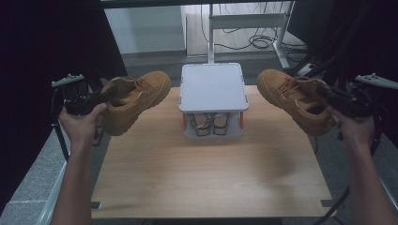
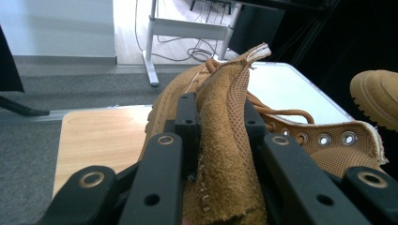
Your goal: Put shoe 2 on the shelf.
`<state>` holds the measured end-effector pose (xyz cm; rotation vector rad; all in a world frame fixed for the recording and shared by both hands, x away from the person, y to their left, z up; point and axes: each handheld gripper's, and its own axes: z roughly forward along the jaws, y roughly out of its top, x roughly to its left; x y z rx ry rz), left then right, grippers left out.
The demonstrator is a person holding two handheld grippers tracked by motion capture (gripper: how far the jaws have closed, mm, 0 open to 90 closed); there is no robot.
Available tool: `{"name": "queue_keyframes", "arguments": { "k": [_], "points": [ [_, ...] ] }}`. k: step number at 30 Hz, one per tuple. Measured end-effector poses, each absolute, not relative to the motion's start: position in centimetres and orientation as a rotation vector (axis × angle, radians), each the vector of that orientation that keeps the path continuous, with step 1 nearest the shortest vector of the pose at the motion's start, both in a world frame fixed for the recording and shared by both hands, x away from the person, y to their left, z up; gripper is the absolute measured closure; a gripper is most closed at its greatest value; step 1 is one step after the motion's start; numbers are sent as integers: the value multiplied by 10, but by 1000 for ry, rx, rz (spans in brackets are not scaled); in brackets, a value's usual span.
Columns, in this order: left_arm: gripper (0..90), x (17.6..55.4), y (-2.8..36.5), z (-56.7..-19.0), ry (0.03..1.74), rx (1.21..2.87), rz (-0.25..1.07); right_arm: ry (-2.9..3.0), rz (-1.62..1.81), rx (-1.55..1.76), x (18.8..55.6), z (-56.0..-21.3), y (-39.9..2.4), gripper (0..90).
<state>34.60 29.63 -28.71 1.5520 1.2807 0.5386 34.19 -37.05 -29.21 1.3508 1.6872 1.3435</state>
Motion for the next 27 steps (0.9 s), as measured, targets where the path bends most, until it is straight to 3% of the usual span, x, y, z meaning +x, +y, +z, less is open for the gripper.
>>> {"name": "queue_keyframes", "arguments": {
  "k": [27],
  "points": [
    [754, 407, 223, -280, 1241, 1515, 453, 1624, 1442, 1369, 387, -274, -300, 789]
  ]
}}
